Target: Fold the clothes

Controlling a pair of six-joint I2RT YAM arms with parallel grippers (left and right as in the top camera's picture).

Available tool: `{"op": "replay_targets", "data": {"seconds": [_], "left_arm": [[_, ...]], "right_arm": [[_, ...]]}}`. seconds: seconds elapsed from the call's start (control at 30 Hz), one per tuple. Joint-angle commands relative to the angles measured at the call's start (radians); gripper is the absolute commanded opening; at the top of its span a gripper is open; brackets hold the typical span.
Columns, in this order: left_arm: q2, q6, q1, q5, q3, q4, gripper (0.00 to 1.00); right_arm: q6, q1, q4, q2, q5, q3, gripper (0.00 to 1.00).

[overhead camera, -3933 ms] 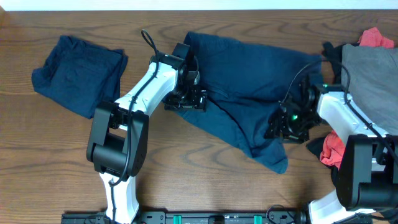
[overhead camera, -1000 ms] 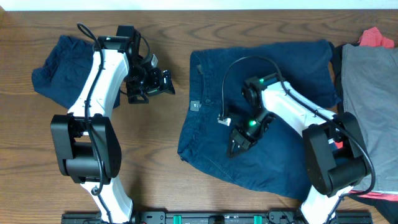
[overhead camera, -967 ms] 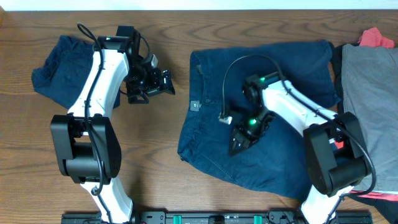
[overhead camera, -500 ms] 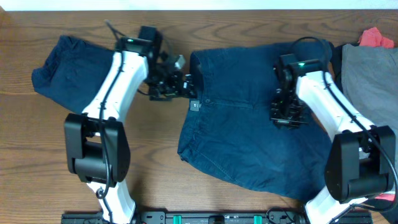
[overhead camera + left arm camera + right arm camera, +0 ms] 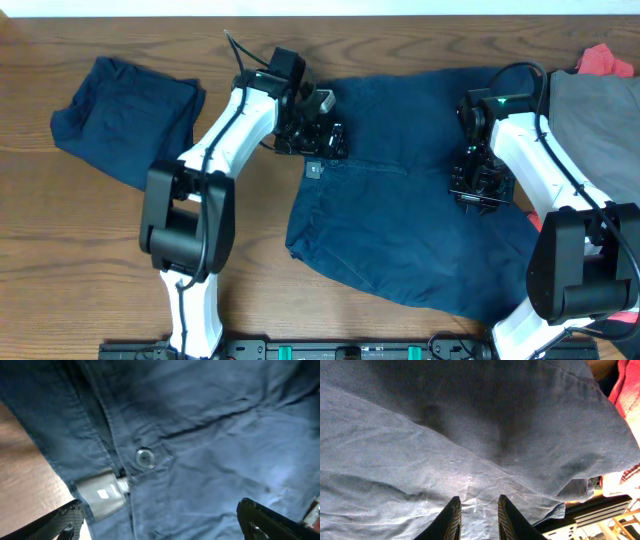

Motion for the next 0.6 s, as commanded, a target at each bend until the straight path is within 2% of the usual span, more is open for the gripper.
{"op": "replay_targets", "data": {"seconds": [0.0,0.57], "left_arm": [[0.035,0.025,0.004,0.031,0.003,0.014,0.98],[0.144,0.025,-0.026,0.167,0.001,0.036,0.98]], "right_arm": [[0.022,-0.004,-0.001,-0.01,0.017,0.011,0.24],[0.022,-0.004,-0.002,-0.01,0.017,0.011,0.23]]}}
